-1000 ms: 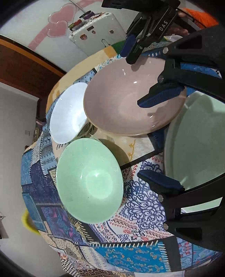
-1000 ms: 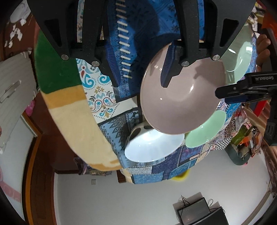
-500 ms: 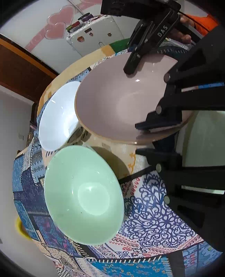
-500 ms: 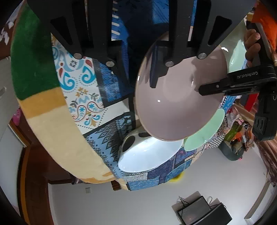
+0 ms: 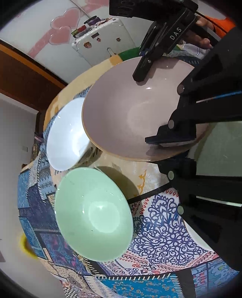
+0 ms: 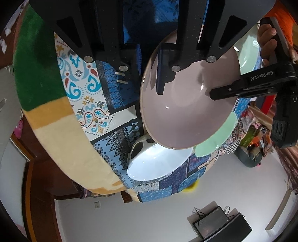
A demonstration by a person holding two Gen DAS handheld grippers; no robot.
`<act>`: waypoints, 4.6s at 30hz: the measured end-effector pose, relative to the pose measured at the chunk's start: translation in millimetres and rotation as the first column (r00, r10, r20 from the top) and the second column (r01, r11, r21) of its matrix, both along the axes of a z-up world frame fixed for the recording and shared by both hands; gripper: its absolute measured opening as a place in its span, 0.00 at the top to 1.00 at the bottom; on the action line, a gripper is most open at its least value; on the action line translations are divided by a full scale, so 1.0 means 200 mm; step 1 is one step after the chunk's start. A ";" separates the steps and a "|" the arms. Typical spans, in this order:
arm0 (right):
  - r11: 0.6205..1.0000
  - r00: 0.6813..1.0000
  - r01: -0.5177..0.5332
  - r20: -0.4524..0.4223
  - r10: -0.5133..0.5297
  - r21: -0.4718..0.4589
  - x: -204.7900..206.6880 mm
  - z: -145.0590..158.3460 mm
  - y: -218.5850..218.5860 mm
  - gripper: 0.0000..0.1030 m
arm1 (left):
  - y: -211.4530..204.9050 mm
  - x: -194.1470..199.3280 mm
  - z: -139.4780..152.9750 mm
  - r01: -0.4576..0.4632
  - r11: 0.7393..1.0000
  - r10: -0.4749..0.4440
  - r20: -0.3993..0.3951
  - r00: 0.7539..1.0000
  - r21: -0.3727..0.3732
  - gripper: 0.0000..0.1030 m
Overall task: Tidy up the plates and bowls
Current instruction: 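Carry the pink bowl with both tools over the light green plate, then lower the pink bowl onto the green plate and open both tools, then grasp the light green bowl rim with both tools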
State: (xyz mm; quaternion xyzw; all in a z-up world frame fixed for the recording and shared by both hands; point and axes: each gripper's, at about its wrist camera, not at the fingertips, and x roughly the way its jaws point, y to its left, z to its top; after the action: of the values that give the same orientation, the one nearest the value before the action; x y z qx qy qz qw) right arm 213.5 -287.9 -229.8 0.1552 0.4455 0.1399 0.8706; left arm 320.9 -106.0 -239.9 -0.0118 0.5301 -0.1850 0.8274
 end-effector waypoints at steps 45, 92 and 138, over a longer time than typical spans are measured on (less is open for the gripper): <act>0.962 0.951 -0.274 0.148 0.273 -0.013 -0.27 0.32 0.85 0.88 | 0.97 -0.83 0.49 -0.288 0.956 0.294 0.169 0.941 -0.065 0.89; 0.839 0.846 -0.533 -0.076 0.527 -0.111 -0.20 -0.12 1.58 0.85 | 1.58 -0.96 -0.12 -0.470 0.883 0.469 -0.037 0.882 -0.006 0.89; 0.974 0.959 -0.120 0.233 0.163 -0.191 0.11 0.40 0.66 0.34 | 0.94 -0.27 0.51 -0.304 0.953 0.293 0.212 0.932 0.017 0.09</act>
State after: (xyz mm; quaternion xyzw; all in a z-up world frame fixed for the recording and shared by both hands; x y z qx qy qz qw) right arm 235.3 -156.2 -149.7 0.0272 0.3539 0.1807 0.9172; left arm 266.2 82.0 -137.9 -0.0523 0.4375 -0.0442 0.8966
